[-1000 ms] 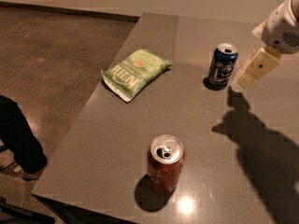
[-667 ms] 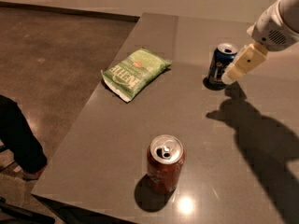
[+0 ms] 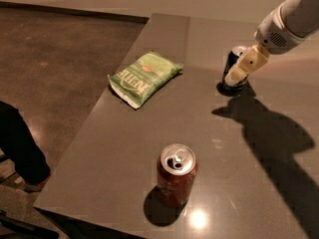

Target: Move pepsi can near coke can

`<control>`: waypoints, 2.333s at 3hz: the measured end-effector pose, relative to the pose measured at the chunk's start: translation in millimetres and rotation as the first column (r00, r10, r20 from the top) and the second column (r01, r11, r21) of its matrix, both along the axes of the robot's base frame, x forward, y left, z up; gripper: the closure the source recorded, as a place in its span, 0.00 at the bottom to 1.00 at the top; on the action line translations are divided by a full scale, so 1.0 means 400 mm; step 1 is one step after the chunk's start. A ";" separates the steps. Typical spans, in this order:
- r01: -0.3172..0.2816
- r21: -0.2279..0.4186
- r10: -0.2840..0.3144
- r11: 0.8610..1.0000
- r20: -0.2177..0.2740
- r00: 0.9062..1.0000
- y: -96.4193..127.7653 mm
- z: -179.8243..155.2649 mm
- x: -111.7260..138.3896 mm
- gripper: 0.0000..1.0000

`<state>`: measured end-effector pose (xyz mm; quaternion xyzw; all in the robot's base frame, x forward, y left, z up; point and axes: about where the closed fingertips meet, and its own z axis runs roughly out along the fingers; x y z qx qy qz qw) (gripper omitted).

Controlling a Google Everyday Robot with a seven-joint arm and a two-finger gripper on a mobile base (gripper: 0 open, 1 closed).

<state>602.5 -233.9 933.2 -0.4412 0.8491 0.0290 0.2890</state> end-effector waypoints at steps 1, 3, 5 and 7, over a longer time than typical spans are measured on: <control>0.003 0.019 -0.003 1.000 -0.014 1.000 0.017 -0.022 0.023 0.00; -0.010 0.042 0.011 0.999 -0.028 1.000 0.029 -0.031 0.045 0.41; -0.066 0.054 0.067 0.996 -0.018 0.998 0.053 -0.001 -0.022 0.87; -0.195 0.070 0.196 0.978 -0.008 0.981 0.111 0.037 -0.181 1.00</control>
Offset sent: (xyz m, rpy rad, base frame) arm 0.0226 0.0085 -0.0140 0.0499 0.0303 -0.0083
